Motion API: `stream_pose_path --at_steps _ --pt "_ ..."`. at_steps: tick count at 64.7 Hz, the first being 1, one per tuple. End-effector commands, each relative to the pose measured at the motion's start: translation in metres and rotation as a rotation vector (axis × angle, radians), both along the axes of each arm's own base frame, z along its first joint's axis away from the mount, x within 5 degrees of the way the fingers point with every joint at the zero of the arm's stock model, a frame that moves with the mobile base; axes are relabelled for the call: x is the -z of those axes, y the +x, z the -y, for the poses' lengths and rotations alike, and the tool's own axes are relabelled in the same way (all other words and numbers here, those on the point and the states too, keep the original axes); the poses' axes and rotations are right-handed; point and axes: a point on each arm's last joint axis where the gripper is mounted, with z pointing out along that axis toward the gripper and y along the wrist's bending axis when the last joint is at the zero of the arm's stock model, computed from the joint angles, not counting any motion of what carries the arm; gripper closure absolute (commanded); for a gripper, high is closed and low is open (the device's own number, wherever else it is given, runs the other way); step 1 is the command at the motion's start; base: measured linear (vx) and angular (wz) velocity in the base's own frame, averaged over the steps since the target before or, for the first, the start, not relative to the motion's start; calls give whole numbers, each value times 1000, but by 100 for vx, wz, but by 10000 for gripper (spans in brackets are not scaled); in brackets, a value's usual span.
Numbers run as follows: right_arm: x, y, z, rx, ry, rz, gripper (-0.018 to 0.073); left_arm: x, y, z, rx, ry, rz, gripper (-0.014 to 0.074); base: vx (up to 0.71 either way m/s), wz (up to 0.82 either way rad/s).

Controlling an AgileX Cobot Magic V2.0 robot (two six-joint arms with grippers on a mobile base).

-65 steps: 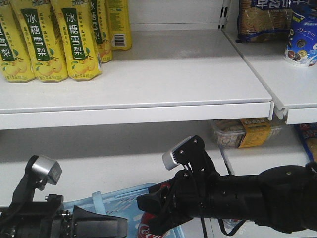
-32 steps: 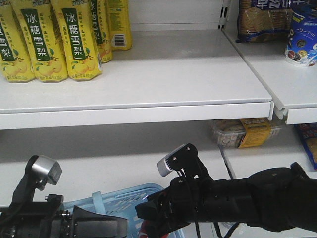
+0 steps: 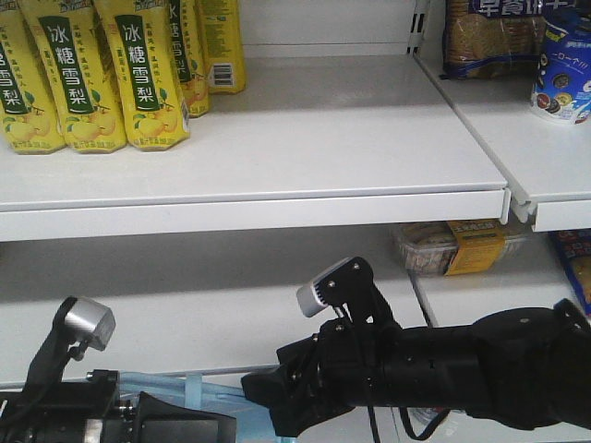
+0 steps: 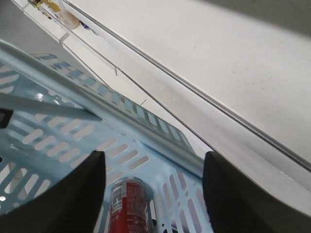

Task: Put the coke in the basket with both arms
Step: 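Lower the bottle into the basket and open the right gripper, then withdraw the right gripper away from the basket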

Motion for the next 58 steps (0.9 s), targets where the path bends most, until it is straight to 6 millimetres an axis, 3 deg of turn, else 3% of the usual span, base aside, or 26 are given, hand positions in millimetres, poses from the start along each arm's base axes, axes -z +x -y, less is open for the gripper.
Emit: stream_pose_path --at_steps 1,12,22,31,43,58 --pt "-27 -3 3 11 58 56 253 -33 -9 4 118 -262 34 603 0 0" --pt "-47 -20 22 38 18 145 571 -33 -9 4 118 -262 34 603 0 0" --pt "-64 -44 45 90 51 236 564 -33 -9 4 118 -262 34 603 0 0" --pt "-63 -68 76 215 59 320 564 -33 -9 4 118 -262 34 603 0 0" --pt "-37 -98 116 400 68 369 564 -33 -9 4 118 -262 34 603 0 0" --pt "-9 -120 144 519 93 407 564 -33 -9 4 118 -262 34 603 0 0"
